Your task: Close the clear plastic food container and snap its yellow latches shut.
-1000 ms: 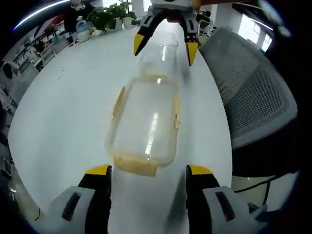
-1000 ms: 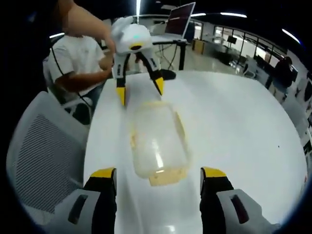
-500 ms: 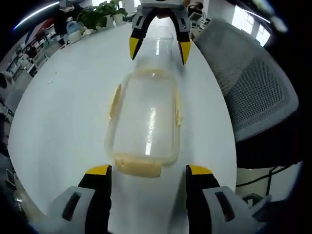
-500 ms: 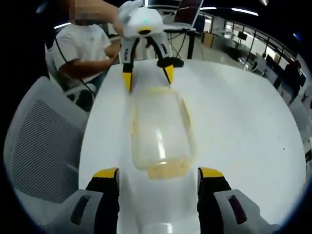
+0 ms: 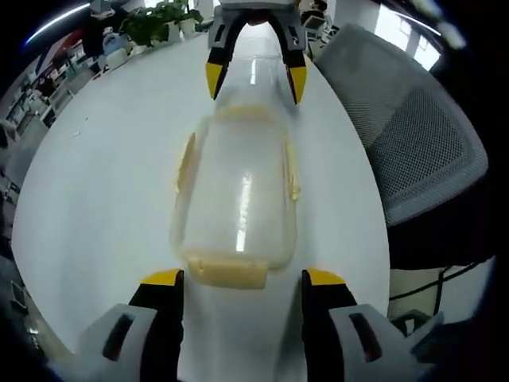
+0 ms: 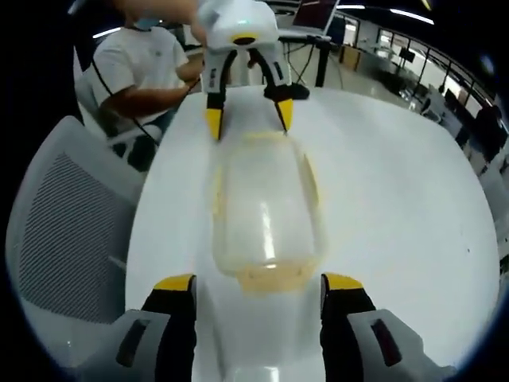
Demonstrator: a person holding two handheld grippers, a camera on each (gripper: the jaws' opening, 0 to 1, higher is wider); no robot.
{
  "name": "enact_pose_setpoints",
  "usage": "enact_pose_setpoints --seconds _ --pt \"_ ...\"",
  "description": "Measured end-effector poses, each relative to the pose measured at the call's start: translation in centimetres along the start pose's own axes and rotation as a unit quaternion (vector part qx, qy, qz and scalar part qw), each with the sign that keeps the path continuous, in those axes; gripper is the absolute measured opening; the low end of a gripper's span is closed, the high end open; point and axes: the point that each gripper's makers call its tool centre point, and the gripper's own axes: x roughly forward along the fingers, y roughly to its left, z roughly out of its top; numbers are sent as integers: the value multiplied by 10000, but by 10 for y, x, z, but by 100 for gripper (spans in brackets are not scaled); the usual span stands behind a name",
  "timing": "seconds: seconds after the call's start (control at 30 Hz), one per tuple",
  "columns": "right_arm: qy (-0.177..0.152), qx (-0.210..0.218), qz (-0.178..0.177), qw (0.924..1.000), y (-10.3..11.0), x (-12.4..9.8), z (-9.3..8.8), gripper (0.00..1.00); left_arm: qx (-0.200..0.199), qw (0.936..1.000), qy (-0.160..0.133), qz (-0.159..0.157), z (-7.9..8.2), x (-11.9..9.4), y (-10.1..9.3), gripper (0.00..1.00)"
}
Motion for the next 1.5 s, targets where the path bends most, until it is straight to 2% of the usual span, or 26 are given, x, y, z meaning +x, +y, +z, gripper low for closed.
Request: enact_pose_setpoints --seconds 0.7,0.9,1.13,1.33,1.43,1.5 --pt "269 -69 108 9996 -6 12 -6 55 100 9998 73 -177 0 8 0 56" --pt "415 -196 192 9988 -3 19 -7 53 92 9997 83 -191 1 8 5 51" --pt "453 -351 106 9983 -9 19 -9 50 112 9997 77 -190 2 9 3 53" --pt "451 -260 29 9986 -12 20 -7 46 61 9998 44 -159 3 10 4 52" --pt "539 -335 19 9980 -12 20 -8 40 19 9999 28 -139 3 10 4 50" --pt "617 -299 -9 9976 -11 19 -7 39 58 9999 26 -150 3 10 3 49"
